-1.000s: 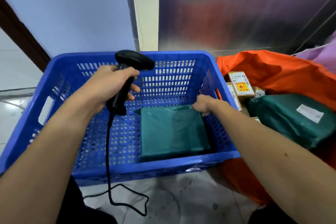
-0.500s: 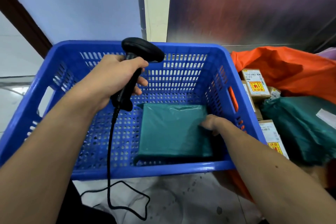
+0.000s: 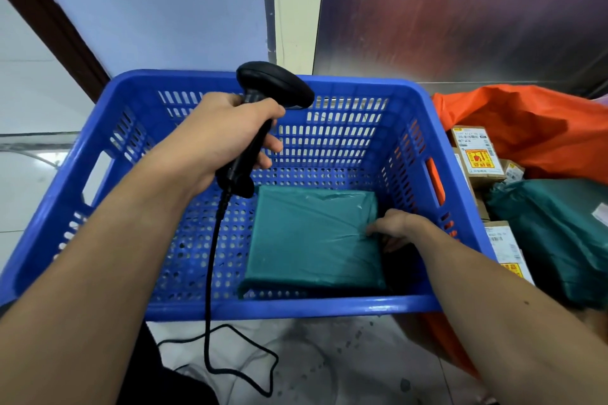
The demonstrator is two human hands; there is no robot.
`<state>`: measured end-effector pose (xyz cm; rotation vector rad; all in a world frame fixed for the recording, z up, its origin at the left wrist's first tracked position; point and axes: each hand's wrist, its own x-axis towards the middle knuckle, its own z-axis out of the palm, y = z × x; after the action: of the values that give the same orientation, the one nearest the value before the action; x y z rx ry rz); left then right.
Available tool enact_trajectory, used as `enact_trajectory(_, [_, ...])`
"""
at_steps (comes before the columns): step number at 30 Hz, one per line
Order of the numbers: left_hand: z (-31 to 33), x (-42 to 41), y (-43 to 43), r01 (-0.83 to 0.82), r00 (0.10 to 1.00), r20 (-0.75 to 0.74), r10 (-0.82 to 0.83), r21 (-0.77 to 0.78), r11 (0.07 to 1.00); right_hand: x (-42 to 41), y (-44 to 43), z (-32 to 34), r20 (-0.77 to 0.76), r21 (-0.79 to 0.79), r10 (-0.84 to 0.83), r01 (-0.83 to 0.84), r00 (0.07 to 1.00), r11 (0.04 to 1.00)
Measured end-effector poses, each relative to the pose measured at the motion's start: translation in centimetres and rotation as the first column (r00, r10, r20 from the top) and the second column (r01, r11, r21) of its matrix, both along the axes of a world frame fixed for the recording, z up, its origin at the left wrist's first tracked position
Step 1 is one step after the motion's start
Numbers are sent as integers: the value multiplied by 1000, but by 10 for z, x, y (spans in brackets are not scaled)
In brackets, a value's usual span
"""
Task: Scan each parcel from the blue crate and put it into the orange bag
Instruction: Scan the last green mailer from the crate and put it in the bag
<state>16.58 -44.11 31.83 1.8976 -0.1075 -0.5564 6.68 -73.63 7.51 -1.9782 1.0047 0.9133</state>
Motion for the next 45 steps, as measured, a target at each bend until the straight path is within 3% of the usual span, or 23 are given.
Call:
enact_trajectory(14, [6,-3,4,-5,1000,13,5,11,1000,5,5,10,75,175,-190,174,979,969])
enact_trajectory(20, [14,-2,14,-18,999,42,19,-31,999,41,40,56,263,60,-92,79,960,995])
enact_trajectory(26, [21,-4,31,-33,997,64,37,-58,998,75,107,98,376,79,4,-37,927,996])
enact_trajectory(28, [22,-5,41,-51,996,69,55,-65,997,83,132,103,422,7,86,-98,902,995])
enact_trajectory(32, [26,-5,58,-80,994,74,86,-80,994,87,168,104,400,-328,355,-230,845,916])
enact_trajectory(35, [31,-8,68,-92,991,86,100,-96,991,80,186,107,471,-414,380,-180,796,892])
enact_trajectory(37, [35,-10,70,-99,991,85,108,-108,989,76,190,107,509,-344,321,-153,799,926])
enact_trajectory(40, [41,-14,73,-109,990,78,121,-139,984,68,196,104,423,-137,217,-175,879,975])
enact_trajectory(45, [46,-14,79,-108,989,86,124,-173,979,54,186,95,350,-87,152,-130,924,988])
